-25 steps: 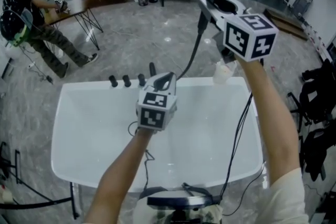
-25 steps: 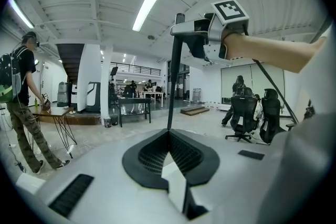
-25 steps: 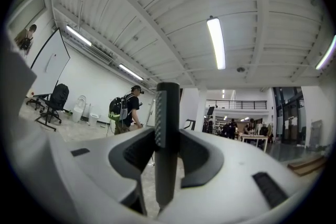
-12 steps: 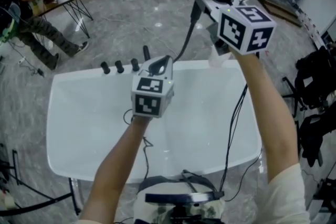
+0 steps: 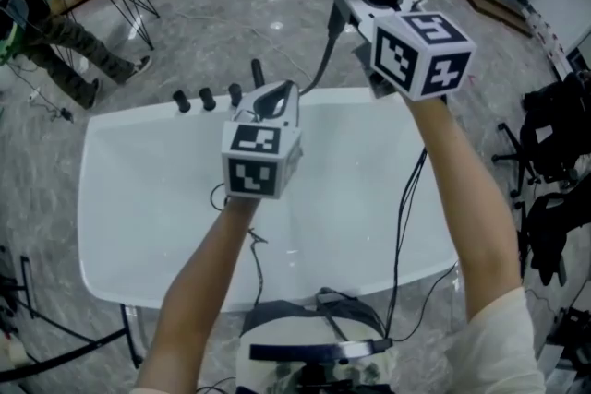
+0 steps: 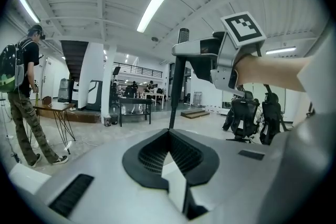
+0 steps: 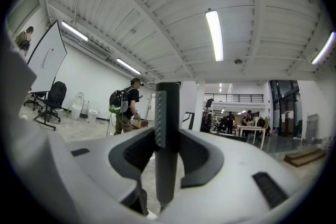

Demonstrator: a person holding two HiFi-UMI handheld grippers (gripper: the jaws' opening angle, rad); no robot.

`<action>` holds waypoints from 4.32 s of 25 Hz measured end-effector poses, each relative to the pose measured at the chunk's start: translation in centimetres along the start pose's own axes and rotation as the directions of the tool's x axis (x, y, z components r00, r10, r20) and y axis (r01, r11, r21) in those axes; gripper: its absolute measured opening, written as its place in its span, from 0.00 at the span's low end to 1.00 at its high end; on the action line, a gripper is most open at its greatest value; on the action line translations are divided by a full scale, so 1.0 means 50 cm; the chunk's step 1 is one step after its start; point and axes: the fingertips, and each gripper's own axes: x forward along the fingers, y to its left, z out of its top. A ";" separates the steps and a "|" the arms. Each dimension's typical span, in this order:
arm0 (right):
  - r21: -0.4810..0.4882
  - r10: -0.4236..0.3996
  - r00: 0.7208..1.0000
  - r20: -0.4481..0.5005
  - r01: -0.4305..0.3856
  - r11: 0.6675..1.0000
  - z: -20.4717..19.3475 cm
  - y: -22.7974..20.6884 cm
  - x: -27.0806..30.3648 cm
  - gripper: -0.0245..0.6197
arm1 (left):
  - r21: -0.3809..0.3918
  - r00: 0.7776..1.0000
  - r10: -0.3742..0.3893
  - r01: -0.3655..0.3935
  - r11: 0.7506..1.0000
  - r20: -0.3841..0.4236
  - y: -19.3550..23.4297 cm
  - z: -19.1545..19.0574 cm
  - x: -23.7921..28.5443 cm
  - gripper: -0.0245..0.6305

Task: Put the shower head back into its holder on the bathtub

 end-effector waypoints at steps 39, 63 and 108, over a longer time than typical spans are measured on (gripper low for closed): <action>0.046 -0.036 0.997 -0.069 0.040 0.998 -0.354 0.058 0.024 0.25 | -0.040 0.999 0.034 -0.035 0.999 -0.040 0.041 -0.185 0.061 0.04; 0.084 -0.009 0.991 -0.133 0.021 0.996 -0.485 0.062 0.050 0.25 | -0.017 0.997 0.047 -0.049 0.999 -0.065 0.023 -0.214 0.095 0.04; 0.054 0.031 0.940 -0.339 -0.014 0.998 -0.823 0.064 0.150 0.25 | 0.015 0.987 0.027 -0.025 1.000 -0.157 0.013 -0.339 0.149 0.04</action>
